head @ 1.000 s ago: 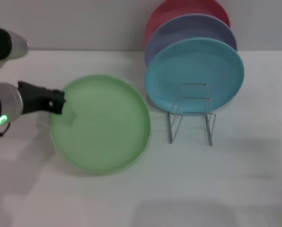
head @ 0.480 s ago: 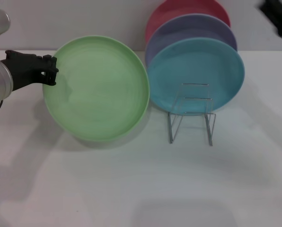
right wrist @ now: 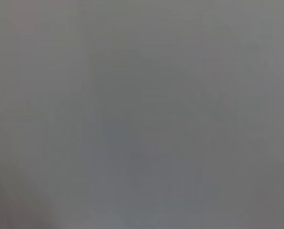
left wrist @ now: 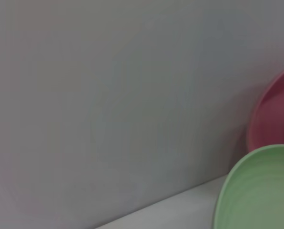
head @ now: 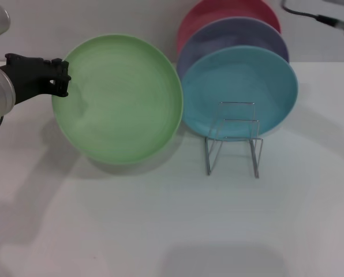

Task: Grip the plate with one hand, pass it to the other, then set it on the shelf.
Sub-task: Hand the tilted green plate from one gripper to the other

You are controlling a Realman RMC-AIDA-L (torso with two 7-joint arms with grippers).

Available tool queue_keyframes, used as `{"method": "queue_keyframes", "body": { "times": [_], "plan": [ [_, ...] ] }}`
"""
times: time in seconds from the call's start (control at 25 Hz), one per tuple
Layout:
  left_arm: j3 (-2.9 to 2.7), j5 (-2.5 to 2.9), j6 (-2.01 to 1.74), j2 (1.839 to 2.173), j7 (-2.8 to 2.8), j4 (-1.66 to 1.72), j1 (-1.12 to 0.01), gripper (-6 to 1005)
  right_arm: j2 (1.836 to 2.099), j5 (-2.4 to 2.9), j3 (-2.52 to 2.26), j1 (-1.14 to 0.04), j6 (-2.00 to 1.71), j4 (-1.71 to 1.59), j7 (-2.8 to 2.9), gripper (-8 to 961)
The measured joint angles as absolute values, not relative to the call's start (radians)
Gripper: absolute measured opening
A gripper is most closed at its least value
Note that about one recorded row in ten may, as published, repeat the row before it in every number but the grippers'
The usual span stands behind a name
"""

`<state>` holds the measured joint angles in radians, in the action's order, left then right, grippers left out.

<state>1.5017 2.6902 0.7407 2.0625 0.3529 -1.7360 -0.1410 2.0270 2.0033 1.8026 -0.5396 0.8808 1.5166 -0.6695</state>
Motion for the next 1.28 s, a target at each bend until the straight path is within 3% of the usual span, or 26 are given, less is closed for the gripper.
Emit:
{"method": "queue_keyframes", "body": {
  "times": [0.08,0.36,0.88,1.28],
  "plan": [
    [1.502,2.695,0.733,2.062,0.354,-1.734,-0.148,52,2.005,2.274,1.819,-0.689,1.046,1.496,-0.384,823],
    [1.506,2.690,0.726,2.063,0.367,-1.731,-0.153,58,2.005,2.412,1.853,-0.905,1.189,1.262,-0.319,824],
    [1.517,2.689,0.716,2.062,0.367,-1.714,-0.175,68,2.033,2.363,1.782,-0.975,1.148,1.142,-0.421,824],
    [1.513,2.689,0.716,2.062,0.367,-1.707,-0.168,75,2.037,2.389,1.753,-0.980,1.083,1.109,-0.437,823]
  ]
}}
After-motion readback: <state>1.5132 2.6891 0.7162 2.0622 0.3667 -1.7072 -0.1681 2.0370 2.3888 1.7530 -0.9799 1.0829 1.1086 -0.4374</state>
